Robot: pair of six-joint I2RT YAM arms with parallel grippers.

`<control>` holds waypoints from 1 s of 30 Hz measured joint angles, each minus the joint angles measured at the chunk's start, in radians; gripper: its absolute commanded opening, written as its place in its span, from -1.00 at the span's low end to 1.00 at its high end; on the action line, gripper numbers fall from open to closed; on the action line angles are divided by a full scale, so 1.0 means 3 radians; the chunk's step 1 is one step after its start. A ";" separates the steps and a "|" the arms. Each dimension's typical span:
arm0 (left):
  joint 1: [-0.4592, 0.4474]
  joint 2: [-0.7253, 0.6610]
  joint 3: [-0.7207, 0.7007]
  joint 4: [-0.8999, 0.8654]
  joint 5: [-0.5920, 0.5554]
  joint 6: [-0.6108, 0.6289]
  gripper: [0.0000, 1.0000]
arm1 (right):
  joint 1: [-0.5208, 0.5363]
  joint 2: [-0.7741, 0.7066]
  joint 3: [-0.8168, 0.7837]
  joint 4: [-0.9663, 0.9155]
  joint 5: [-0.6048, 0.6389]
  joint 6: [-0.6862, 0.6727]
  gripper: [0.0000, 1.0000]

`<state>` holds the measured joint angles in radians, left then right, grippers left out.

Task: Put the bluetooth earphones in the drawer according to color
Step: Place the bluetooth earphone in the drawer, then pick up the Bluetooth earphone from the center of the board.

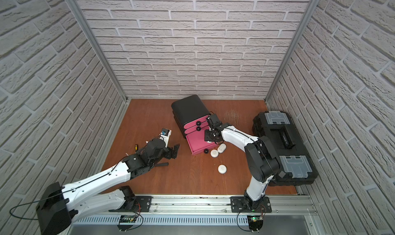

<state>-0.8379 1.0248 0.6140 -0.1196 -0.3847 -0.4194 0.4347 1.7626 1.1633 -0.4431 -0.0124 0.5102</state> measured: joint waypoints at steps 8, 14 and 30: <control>0.0000 0.0004 0.0000 0.0000 0.0001 0.0001 0.97 | 0.0000 0.0170 0.0075 0.0047 -0.0081 -0.0006 0.41; 0.0000 0.0023 0.0000 0.0000 0.0004 0.0020 0.97 | 0.0001 0.0098 0.0061 0.0043 -0.0158 -0.0005 0.64; -0.0451 0.0626 0.0395 -0.0145 0.0163 -0.0177 0.97 | 0.0000 -0.1481 -0.0696 -0.0083 -0.0031 -0.0120 0.99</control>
<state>-0.9733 1.2125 0.7326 -0.1631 -0.3359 -0.4725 0.4347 1.3182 0.9546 -0.4679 -0.0216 0.4744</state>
